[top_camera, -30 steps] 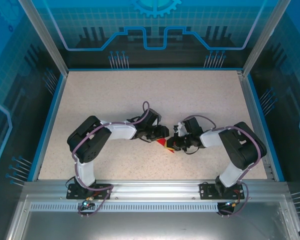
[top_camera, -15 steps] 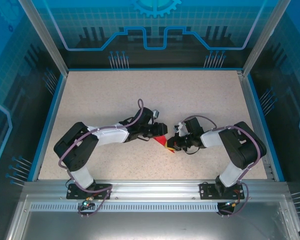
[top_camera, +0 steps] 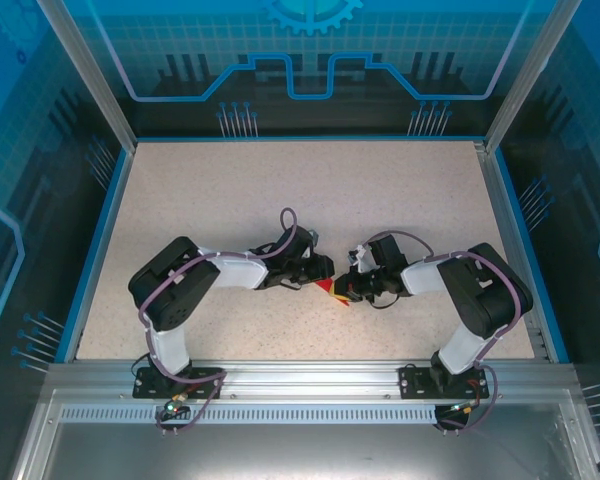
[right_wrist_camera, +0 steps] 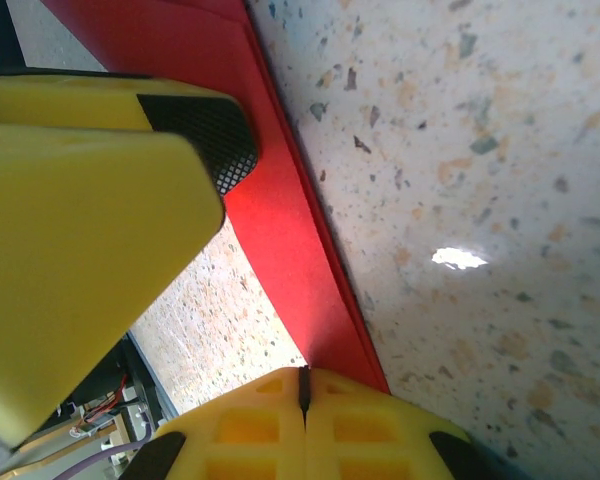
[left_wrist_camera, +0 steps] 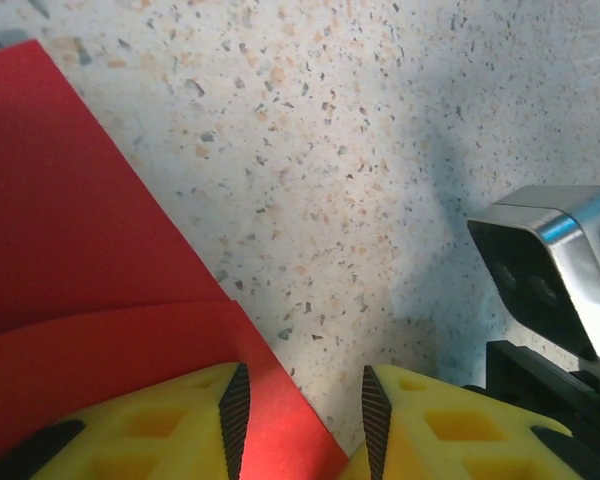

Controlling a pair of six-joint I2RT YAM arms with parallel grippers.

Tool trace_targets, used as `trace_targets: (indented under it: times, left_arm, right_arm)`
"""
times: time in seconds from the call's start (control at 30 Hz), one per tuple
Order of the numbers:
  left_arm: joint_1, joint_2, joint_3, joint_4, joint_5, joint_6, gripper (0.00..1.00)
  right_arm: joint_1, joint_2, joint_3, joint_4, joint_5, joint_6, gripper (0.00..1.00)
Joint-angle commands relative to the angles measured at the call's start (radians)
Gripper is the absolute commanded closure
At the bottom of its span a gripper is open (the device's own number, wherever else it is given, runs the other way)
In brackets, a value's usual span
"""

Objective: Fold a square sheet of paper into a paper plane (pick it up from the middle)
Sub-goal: Fold the wing for the fifth time at the center of the table.

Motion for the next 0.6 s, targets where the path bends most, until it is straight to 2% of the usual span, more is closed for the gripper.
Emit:
trace_targets:
  times: [0.0,0.57]
  left_arm:
    - [0.009,0.023,-0.017,0.003,-0.086,0.005,0.62]
    - [0.123,-0.019,-0.087,-0.04,-0.099,0.032,0.62]
  right_arm:
    - [-0.017,0.033,-0.031,-0.148,0.098,-0.022,1.0]
    - [-0.038,0.024,-0.039,-0.17,0.101,-0.04,1.0]
